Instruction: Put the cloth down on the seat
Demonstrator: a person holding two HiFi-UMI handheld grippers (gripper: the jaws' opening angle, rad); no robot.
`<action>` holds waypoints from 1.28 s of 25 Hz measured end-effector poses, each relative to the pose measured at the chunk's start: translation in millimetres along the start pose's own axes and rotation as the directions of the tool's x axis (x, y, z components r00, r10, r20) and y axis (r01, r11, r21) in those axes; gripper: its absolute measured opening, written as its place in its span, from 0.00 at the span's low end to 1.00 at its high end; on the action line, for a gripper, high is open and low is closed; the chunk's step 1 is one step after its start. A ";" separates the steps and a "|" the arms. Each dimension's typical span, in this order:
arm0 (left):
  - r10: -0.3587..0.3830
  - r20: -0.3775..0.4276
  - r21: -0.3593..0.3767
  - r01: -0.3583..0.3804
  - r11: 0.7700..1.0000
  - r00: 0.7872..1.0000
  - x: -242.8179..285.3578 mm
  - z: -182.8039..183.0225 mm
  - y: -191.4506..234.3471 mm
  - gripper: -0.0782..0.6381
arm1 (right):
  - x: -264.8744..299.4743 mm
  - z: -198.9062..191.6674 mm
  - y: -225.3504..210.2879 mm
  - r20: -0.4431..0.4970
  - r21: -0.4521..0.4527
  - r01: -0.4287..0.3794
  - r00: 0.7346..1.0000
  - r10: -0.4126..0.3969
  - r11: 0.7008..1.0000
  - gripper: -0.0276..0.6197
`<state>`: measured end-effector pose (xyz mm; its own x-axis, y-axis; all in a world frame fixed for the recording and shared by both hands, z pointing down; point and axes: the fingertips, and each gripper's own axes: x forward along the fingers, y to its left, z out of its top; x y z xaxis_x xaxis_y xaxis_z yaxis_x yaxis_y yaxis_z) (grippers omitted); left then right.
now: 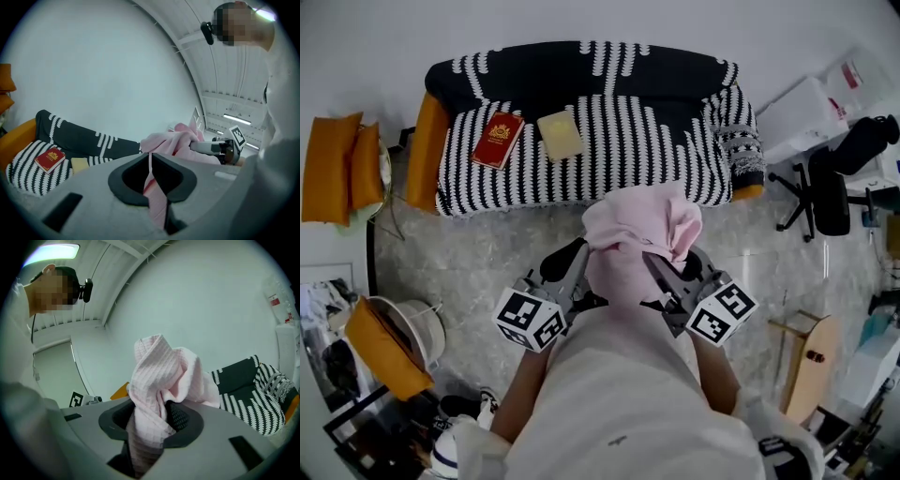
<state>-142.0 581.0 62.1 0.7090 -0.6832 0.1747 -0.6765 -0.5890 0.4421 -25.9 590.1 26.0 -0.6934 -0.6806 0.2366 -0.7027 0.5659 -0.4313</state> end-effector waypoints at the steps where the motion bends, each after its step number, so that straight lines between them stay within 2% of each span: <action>1: 0.000 0.001 -0.002 0.000 1.000 1.000 -2.1 -0.5 0.2 0.15 | -0.1 -0.5 1.5 0.000 -0.003 0.002 1.000 -0.002 1.000 0.27; 13: 0.015 0.000 -0.024 -0.015 1.000 1.000 -7.1 -6.3 8.0 0.15 | 2.5 3.0 -1.4 -0.004 -0.029 0.024 1.000 -0.024 0.999 0.26; 24: 0.053 -0.010 -0.011 -0.053 0.999 0.999 29.9 10.7 31.0 0.15 | 39.8 27.0 -41.8 -0.006 -0.008 -0.010 1.000 0.010 1.000 0.26; 32: 0.088 -0.010 -0.012 -0.088 0.996 0.996 75.0 37.9 55.9 0.15 | 74.0 54.5 -83.1 -0.036 -0.020 -0.026 0.999 0.026 0.999 0.26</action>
<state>-134.2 480.6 66.6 0.6484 -0.7284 0.2216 -0.7341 -0.5210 0.4354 -10.1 467.3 31.9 -0.7165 -0.6485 0.2570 -0.6872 0.5929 -0.4198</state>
